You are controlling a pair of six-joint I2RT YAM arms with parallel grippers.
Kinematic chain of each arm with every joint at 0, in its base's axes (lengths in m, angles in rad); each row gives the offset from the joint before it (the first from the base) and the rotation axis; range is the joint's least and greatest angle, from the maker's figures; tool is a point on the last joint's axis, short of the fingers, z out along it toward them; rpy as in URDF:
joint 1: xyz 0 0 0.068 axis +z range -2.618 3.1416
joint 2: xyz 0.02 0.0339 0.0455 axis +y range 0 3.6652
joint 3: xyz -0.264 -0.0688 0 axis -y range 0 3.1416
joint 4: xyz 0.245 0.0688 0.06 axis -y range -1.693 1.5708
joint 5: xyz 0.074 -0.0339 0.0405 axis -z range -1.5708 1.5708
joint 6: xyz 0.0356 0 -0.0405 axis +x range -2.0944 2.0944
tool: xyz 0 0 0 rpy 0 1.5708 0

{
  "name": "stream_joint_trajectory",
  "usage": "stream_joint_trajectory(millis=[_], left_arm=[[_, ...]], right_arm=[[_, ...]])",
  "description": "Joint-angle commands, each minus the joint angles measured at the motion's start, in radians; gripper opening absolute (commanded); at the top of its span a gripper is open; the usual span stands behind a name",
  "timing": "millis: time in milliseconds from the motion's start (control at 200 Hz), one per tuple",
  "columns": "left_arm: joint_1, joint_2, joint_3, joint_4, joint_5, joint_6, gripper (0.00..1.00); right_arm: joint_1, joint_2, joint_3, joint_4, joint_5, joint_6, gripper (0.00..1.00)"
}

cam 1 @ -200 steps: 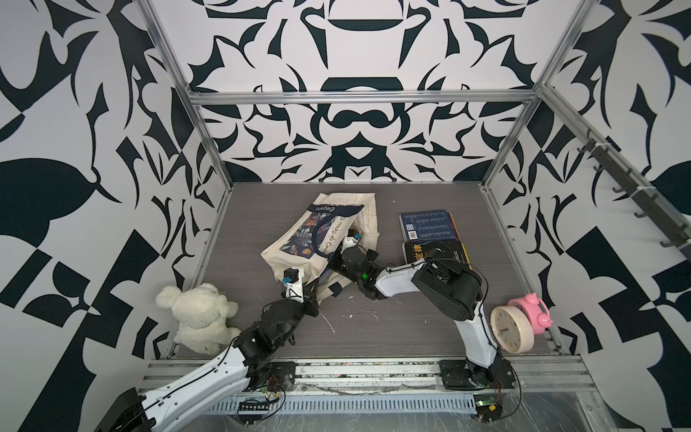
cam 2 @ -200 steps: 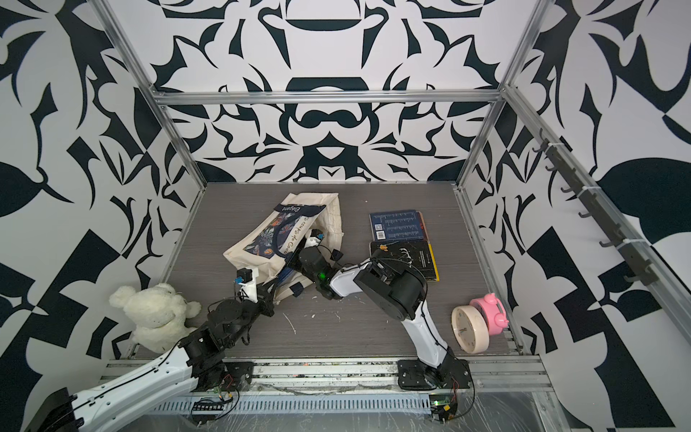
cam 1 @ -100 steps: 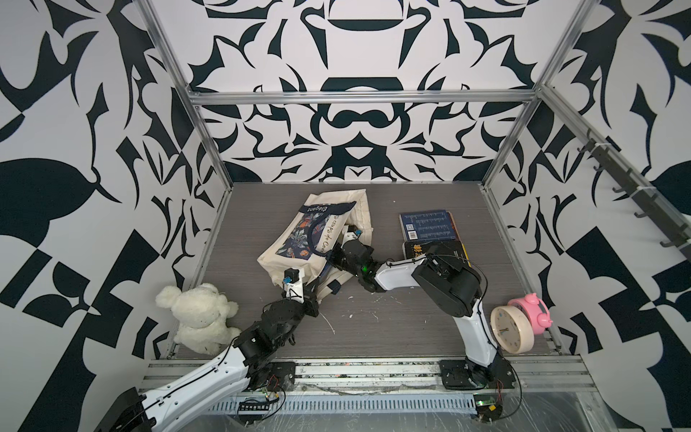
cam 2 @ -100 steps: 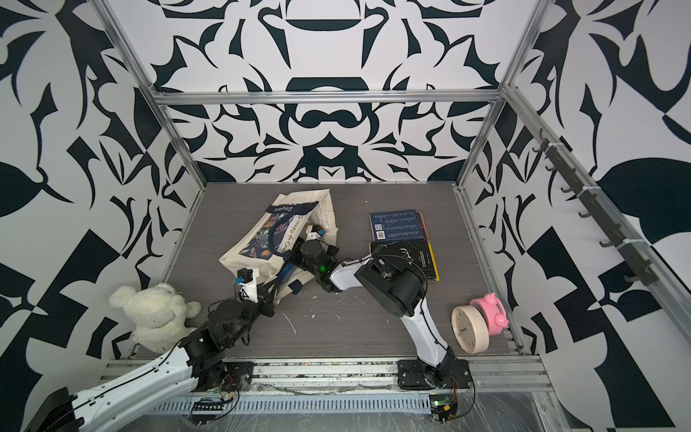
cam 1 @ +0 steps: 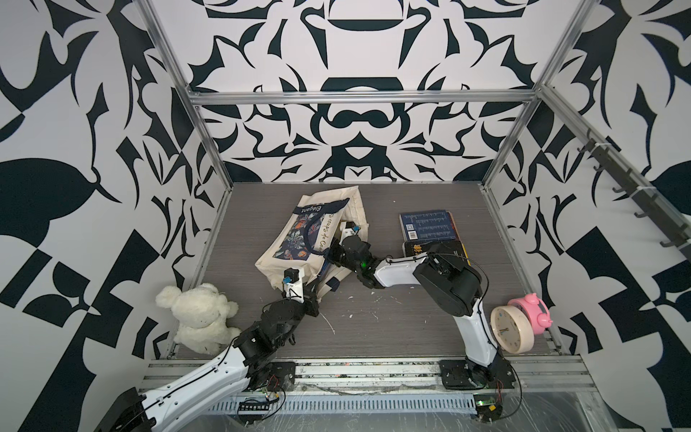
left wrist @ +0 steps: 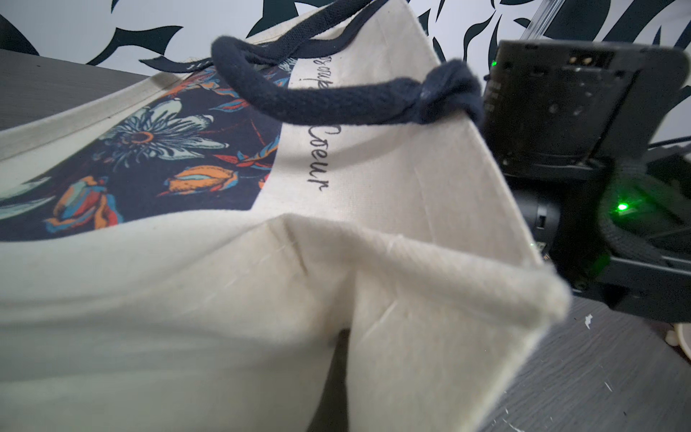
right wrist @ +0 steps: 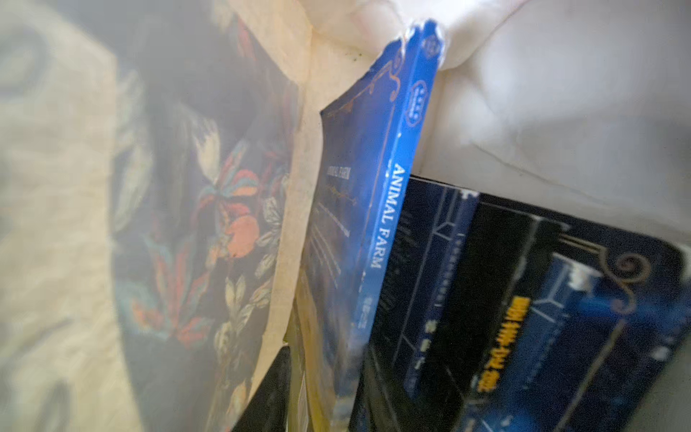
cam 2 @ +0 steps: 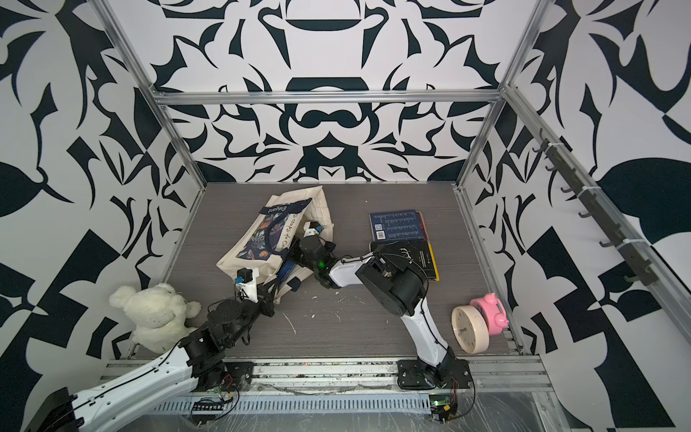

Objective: Take out the books from the canvas bag
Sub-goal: Pick up the book from the canvas bag.

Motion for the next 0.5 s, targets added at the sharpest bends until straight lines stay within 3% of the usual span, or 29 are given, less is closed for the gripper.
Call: stream_joint_trajectory(millis=[0,230,495], left_arm=[[-0.012,-0.016,0.011,0.090,0.090,0.010,0.00],[-0.013,-0.019,0.011,0.086,0.091,0.010,0.00],[-0.012,-0.020,0.011,0.086,0.092,0.010,0.00]], right_arm=[[-0.014,-0.055,0.046,0.025,0.009,0.002,0.36],[-0.032,-0.042,0.074,-0.084,0.000,0.031,0.33],[-0.050,-0.085,0.026,-0.136,0.055,-0.036,0.35]])
